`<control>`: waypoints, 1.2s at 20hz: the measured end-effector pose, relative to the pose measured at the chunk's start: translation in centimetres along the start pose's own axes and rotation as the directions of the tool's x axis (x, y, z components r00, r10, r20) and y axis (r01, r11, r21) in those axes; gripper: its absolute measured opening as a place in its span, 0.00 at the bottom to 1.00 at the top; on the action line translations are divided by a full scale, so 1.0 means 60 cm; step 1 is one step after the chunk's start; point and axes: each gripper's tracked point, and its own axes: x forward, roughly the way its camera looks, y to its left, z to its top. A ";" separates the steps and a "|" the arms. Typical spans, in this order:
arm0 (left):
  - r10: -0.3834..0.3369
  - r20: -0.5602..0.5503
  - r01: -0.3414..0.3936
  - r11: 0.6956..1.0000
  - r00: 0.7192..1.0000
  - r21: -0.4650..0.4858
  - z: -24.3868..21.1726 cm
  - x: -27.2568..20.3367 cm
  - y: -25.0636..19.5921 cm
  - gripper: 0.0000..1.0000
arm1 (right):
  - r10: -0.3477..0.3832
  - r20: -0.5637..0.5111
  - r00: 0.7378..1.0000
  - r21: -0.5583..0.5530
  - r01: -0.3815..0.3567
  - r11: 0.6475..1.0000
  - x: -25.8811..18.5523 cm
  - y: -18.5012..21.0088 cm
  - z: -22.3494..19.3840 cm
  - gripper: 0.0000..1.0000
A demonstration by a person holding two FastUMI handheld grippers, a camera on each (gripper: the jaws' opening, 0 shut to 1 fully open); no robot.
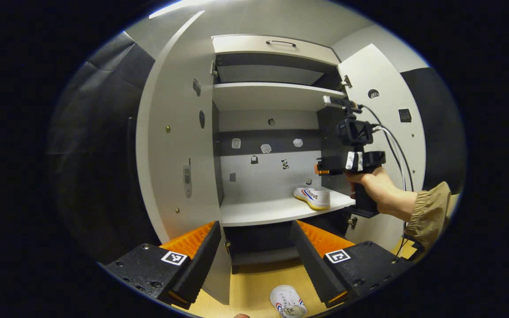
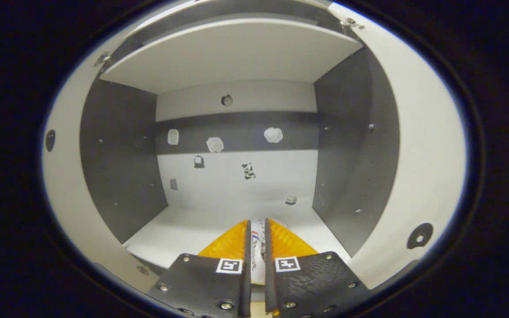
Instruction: Grab one shoe with the right hand and put it into the shoe cabinet, grab the other shoe with the left hand and put it into the shoe cabinet; then close the right door with the right hand and the left door with the left hand.
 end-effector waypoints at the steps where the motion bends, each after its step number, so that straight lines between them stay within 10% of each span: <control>1: -0.007 -0.009 0.007 1.000 1.000 0.007 -0.010 0.003 -0.005 0.97 | 0.010 0.019 1.000 0.004 -0.010 1.000 -0.032 0.003 0.012 0.19; 7: -0.045 -0.155 0.046 0.999 0.987 0.006 -0.126 0.024 -0.038 0.98 | 0.018 0.143 0.990 -0.005 -0.018 1.000 -0.182 -0.007 0.075 0.29; 11: -0.081 -0.326 0.081 0.997 0.942 -0.013 -0.260 0.030 -0.063 0.98 | -0.003 0.202 0.979 0.011 0.001 1.000 -0.258 -0.030 0.102 0.57; 24: -0.178 -0.786 0.019 0.978 0.592 -0.208 -0.636 -0.033 -0.120 0.99 | -0.098 0.248 0.964 -0.017 0.105 0.994 -0.352 -0.101 0.121 0.69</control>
